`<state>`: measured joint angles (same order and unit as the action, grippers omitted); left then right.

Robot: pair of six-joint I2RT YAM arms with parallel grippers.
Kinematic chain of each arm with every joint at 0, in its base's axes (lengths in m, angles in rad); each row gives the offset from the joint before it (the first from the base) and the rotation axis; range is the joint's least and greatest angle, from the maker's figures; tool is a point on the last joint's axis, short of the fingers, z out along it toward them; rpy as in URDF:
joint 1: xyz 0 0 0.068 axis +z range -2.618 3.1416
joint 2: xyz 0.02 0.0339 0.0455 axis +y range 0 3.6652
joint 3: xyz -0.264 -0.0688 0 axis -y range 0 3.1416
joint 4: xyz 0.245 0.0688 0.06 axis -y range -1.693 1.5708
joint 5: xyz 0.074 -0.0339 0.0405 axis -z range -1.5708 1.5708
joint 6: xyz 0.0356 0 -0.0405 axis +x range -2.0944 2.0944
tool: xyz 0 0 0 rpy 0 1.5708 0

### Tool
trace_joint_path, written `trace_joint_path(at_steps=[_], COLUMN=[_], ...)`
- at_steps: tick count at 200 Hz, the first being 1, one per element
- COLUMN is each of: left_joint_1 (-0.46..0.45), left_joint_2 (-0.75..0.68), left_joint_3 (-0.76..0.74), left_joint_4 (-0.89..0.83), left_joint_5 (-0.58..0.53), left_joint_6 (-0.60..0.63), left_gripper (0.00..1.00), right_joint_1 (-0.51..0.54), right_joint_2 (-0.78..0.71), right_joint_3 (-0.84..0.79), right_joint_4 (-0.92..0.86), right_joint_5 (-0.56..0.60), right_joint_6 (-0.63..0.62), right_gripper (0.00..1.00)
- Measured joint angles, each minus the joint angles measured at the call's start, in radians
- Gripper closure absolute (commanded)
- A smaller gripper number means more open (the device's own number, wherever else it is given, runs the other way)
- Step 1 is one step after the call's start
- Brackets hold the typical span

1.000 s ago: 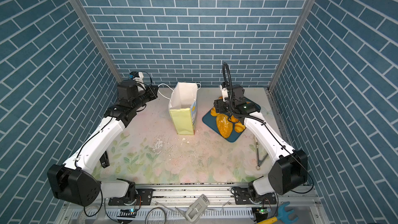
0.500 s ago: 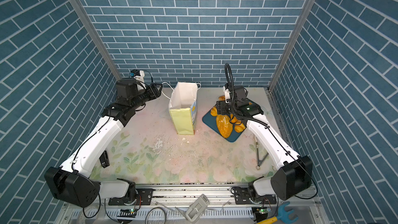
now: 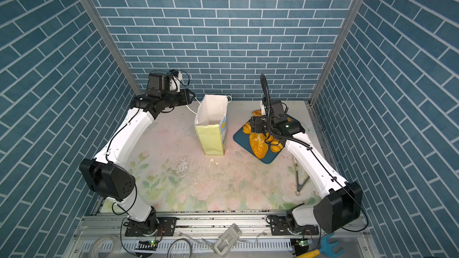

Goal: Place the fake bread into the paper bag

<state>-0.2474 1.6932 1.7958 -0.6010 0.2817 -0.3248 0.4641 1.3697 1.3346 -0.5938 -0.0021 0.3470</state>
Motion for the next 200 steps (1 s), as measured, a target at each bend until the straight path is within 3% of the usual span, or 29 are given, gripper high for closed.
trace_joint_path(at_steps=[31,81,89,110,120,149,200], left_joint_1=[0.024,0.063,0.064,0.065,0.065,0.068,0.092], left_joint_2=[-0.033,-0.171,-0.188,-0.201,-0.199,-0.196,-0.212], left_joint_3=[-0.066,-0.219,-0.235,-0.252,-0.254,-0.248,-0.182], left_joint_4=[0.023,0.091,0.104,0.13,0.139,0.141,0.063], left_joint_5=[0.053,0.068,0.072,0.082,0.083,0.084,0.057], left_joint_6=[-0.043,-0.112,-0.122,-0.141,-0.15,-0.127,0.031], left_gripper=[0.93,0.97,0.91,0.52,0.41,0.33,0.28], right_joint_1=[0.018,0.047,0.047,0.047,0.047,0.047,0.025], right_joint_2=[0.016,0.039,0.047,0.061,0.064,0.071,0.017], right_joint_3=[0.043,0.078,0.084,0.097,0.101,0.134,0.093], right_joint_4=[-0.027,-0.038,-0.042,-0.058,-0.066,-0.113,-0.243], right_joint_5=[0.01,0.04,0.045,0.068,0.082,0.14,0.266], right_joint_6=[0.024,0.052,0.058,0.071,0.077,0.112,0.218], right_gripper=[0.29,0.31,0.31,0.31,0.31,0.27,0.23])
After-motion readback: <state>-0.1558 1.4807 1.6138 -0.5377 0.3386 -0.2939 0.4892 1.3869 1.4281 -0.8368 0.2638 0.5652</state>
